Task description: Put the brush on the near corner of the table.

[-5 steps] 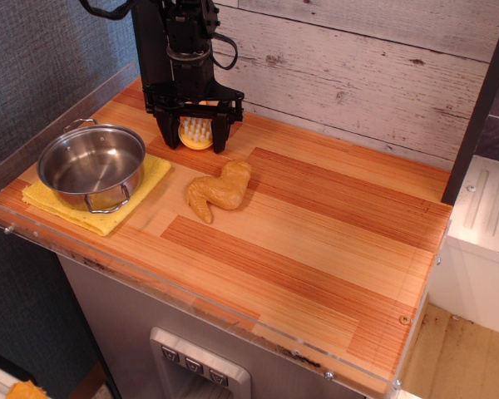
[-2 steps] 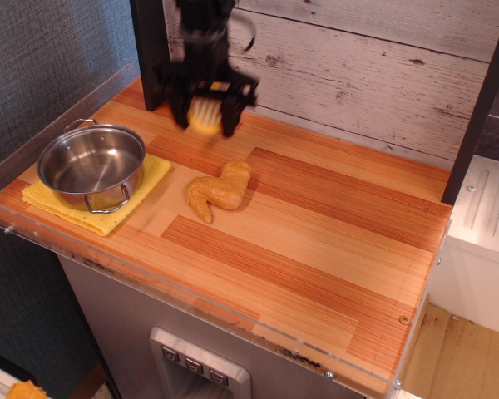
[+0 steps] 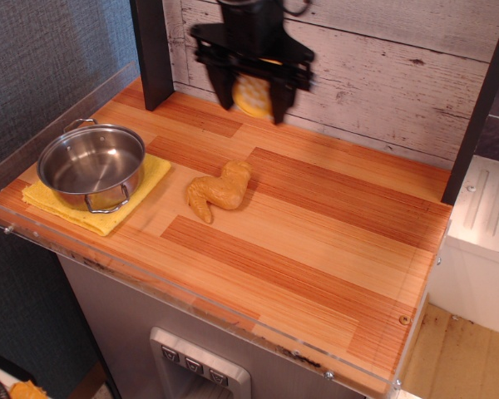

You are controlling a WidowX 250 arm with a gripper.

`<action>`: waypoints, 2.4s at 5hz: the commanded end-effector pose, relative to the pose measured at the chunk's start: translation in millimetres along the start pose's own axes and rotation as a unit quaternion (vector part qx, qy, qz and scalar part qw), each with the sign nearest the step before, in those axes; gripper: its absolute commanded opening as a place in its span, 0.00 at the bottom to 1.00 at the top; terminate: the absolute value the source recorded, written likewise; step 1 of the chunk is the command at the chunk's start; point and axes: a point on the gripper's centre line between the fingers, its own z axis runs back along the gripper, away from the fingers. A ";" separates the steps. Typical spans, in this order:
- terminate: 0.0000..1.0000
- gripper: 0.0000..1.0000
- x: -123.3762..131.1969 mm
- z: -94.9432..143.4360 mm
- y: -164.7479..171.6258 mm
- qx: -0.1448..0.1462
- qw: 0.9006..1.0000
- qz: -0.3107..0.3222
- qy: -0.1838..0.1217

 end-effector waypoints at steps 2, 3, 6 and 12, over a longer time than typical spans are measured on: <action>0.00 0.00 -84.0 -11.3 -97.3 -0.020 0.990 -0.118 0.070; 0.00 0.00 -86.0 -34.4 -108.3 -0.022 0.988 -0.126 0.092; 0.00 0.00 -100.3 -86.0 -96.1 -0.008 0.981 -0.112 0.156; 0.00 1.00 -71.5 55.6 5.8 0.007 0.998 -0.022 0.066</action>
